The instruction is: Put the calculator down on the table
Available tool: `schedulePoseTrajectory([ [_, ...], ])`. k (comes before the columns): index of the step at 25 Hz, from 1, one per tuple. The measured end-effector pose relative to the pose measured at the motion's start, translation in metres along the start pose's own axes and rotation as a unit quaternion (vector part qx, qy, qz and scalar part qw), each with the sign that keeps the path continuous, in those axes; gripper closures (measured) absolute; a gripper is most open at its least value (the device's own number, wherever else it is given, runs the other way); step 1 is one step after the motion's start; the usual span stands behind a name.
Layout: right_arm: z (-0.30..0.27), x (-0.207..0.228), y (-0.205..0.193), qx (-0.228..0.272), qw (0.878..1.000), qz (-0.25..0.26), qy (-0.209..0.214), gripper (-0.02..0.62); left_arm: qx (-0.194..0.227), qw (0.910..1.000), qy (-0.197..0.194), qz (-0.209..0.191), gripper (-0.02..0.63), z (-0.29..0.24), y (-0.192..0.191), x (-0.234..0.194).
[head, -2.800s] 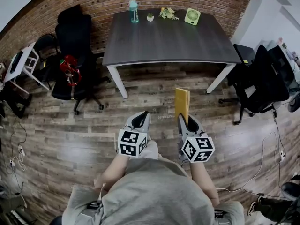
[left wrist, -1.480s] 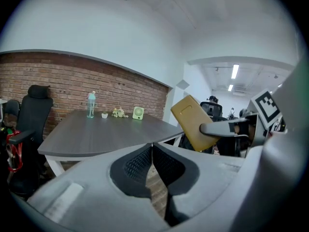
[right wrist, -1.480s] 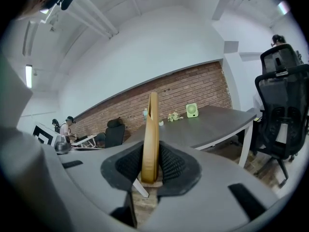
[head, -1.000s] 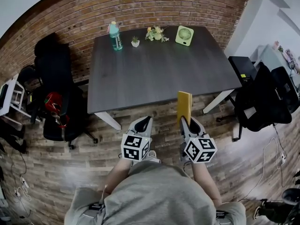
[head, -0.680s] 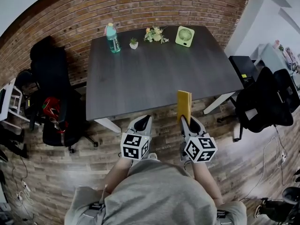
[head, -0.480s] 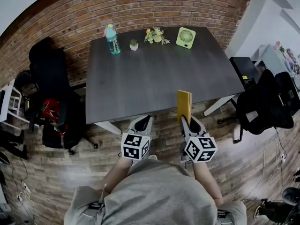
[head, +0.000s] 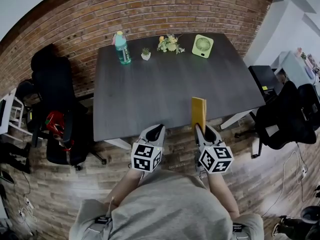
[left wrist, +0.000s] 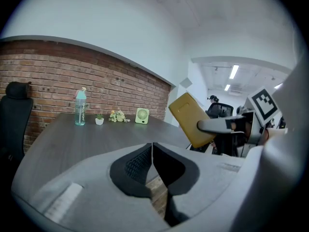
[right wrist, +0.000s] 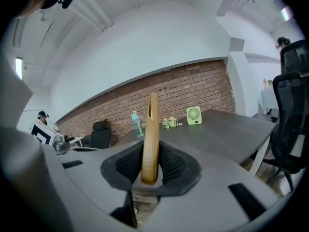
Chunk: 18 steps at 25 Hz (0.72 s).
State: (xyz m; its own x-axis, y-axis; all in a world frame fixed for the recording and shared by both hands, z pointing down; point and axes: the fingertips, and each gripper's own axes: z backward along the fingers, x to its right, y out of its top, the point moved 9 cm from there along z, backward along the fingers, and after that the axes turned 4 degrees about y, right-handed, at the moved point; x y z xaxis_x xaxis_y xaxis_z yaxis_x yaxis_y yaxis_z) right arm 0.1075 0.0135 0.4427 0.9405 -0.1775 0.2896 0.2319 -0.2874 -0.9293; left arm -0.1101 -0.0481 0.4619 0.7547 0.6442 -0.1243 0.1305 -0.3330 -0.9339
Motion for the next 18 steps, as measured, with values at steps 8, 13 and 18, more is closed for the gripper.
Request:
schedulePoseTrajectory([
  [8,-0.02,0.004,0.009,-0.001,1.0,0.001,0.0,0.509,-0.004,0.9999,0.009,0.011,0.584,-0.011,0.003,-0.015],
  [13,-0.035,0.013,0.012,-0.002,1.0,-0.005,0.004,0.511,-0.009,0.9997,0.016,0.013,0.584,-0.025,0.005,-0.02],
  [18,-0.062,0.028,0.015,-0.006,1.0,-0.007,0.015,0.509,-0.01,0.9993,0.032,0.016,0.584,-0.045,0.009,-0.032],
])
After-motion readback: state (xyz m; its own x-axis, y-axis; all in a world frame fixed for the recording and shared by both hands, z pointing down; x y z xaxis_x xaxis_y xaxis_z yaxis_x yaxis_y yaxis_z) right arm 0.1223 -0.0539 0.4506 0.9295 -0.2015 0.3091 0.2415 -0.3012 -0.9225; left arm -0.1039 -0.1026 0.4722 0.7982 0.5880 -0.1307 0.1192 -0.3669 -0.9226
